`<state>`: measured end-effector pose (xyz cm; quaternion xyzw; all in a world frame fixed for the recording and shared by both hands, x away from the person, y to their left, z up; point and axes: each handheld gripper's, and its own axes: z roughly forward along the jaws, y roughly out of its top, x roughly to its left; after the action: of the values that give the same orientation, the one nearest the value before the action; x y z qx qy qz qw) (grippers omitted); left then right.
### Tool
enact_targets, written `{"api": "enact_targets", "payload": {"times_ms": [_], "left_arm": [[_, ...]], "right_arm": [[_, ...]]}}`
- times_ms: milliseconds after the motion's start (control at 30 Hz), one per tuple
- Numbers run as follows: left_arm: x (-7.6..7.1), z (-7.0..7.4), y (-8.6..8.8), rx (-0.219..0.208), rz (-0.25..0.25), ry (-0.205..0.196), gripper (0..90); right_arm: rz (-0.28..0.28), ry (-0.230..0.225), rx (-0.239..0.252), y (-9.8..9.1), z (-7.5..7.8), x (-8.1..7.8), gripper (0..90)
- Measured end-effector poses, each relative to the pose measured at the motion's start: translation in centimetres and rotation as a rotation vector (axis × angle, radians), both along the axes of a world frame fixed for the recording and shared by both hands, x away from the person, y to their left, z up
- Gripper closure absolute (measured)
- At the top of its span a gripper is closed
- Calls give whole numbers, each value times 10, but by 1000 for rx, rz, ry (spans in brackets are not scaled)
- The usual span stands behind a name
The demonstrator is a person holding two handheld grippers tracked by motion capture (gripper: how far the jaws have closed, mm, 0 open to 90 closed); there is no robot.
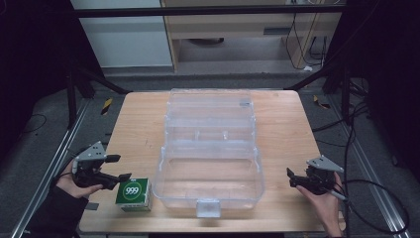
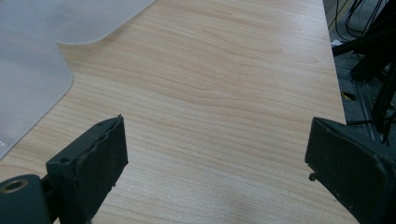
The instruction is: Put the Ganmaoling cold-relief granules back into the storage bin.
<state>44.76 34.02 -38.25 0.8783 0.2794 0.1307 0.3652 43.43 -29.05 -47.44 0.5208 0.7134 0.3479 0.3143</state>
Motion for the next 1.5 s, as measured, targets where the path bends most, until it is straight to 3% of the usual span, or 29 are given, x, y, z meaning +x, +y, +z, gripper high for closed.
{"api": "enact_targets", "payload": {"times_ms": [167, 233, 533, 567, 833, 1500], "left_arm": [[-2, 0, -3, 38, -72, 7, 172], [-4, 0, -5, 71, -111, 11, 168], [-7, -2, -10, 151, -186, 25, 130], [-7, -3, -12, 174, -201, 30, 125], [-9, -5, -22, 238, -272, 63, 82], [-9, -21, -39, 363, -361, 112, 52]], "right_arm": [[1, 2, -8, -1, -1, 0, 61], [-1, 6, -10, -1, -1, 0, 60], [8, 19, -17, -2, -3, 1, 54], [8, 19, -18, -2, -3, 1, 54], [11, 29, -19, -2, -4, 1, 48], [23, 56, -36, -2, -7, 2, 39]]}}
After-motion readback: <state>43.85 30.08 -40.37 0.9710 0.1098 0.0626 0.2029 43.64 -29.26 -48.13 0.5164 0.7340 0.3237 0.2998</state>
